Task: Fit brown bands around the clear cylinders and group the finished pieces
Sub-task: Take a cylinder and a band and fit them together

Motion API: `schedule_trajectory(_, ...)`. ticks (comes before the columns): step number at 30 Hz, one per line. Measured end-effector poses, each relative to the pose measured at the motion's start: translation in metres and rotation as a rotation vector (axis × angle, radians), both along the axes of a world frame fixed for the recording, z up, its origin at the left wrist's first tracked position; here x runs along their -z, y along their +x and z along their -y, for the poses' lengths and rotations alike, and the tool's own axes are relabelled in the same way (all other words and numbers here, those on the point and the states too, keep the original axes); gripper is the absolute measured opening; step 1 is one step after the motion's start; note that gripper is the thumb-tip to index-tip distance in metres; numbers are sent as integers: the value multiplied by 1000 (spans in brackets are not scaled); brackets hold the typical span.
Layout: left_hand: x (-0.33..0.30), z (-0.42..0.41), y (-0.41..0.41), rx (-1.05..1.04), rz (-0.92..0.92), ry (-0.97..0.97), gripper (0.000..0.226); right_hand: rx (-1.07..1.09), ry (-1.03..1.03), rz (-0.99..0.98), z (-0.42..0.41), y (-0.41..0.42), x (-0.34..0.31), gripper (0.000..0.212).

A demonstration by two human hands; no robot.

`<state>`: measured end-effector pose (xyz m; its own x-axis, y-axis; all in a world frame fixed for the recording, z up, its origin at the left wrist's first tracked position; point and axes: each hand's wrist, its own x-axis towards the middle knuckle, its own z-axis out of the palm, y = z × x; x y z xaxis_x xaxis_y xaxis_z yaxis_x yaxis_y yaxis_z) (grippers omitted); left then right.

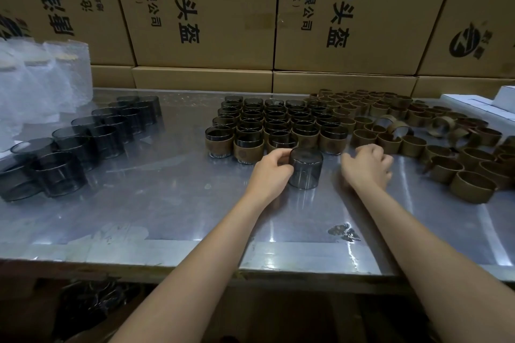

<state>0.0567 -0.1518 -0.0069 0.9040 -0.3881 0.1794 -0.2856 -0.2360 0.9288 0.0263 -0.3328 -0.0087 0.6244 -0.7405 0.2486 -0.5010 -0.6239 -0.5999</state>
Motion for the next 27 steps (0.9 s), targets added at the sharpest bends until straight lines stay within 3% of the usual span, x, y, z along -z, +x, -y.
schedule_trajectory(13,1,-2,0,5,14,-10,47,8,-245,-322,19,29,-3,44)
schedule_trajectory(21,2,0,6,-11,12,-25,38,11,-444,-251,11,21,-5,38)
schedule_trajectory(27,3,1,9,-26,9,-39,36,-28,-482,42,1,2,-3,38)
